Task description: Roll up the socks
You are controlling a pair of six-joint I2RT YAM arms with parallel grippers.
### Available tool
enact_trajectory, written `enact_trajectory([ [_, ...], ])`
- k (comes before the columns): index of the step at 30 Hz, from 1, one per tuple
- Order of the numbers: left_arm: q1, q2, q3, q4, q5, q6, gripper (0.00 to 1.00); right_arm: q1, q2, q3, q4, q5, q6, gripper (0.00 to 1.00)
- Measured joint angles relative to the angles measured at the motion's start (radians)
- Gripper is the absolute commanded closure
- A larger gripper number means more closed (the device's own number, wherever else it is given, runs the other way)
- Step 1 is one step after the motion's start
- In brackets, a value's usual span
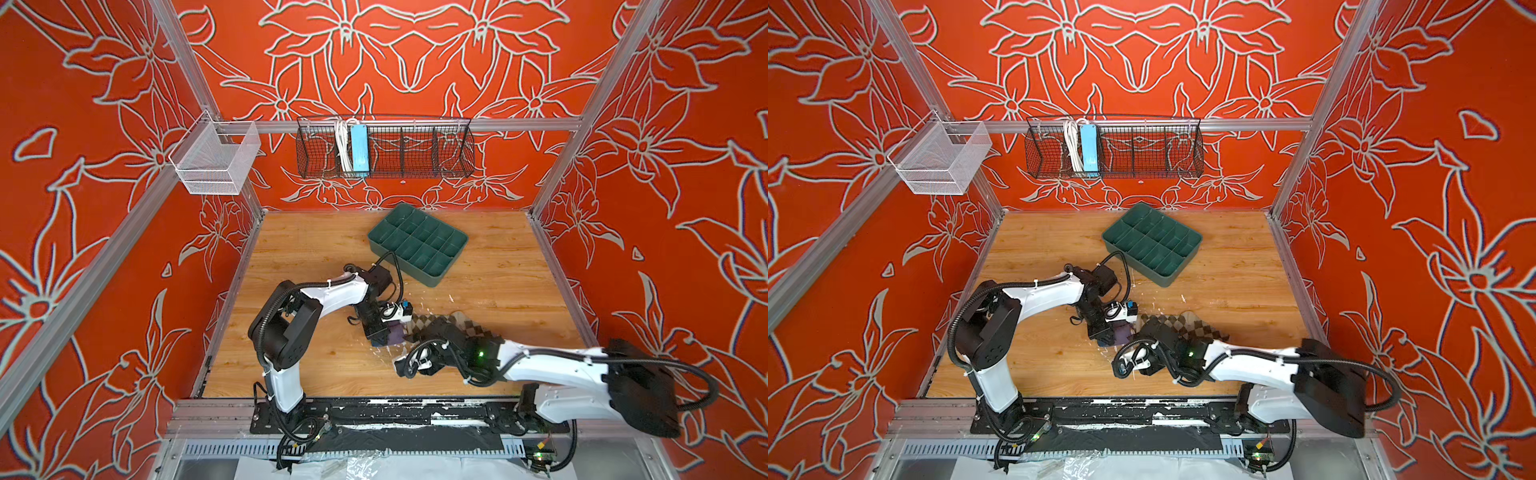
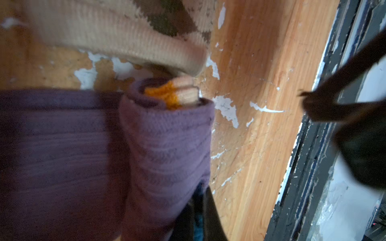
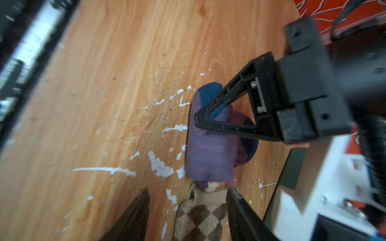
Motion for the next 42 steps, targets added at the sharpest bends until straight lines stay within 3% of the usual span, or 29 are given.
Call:
enact_trajectory([
  [5,0.000,-0.001,0.000,0.000,0.005,-0.003,0.98,-0.003,0.214,0.060,0.142,0.071,-0.042,0.43],
  [12,0.008,-0.050,-0.024,0.012,0.005,-0.013,0.93,-0.010,0.330,0.155,0.170,0.114,-0.060,0.84],
  [14,0.018,-0.087,-0.045,0.024,-0.009,-0.021,0.87,-0.010,0.335,0.191,0.117,0.106,-0.060,0.89],
  [19,0.011,-0.264,-0.142,0.096,-0.082,-0.055,0.59,-0.021,0.344,0.312,-0.114,0.017,-0.029,0.92],
  [23,0.006,-0.457,-0.241,0.191,-0.226,-0.090,0.48,-0.045,0.375,0.446,-0.358,-0.107,0.008,0.92],
  [31,0.025,-0.830,-0.459,0.364,-0.705,-0.147,0.46,-0.079,0.504,0.739,-0.794,-0.316,0.075,0.92],
  [36,0.025,-1.141,-0.467,0.433,-0.856,-0.179,0.45,-0.120,0.619,0.869,-0.973,-0.394,0.088,0.91],
  [42,0.025,-1.416,-0.474,0.432,-0.893,-0.203,0.43,-0.137,0.731,1.018,-1.119,-0.445,0.089,0.91],
])
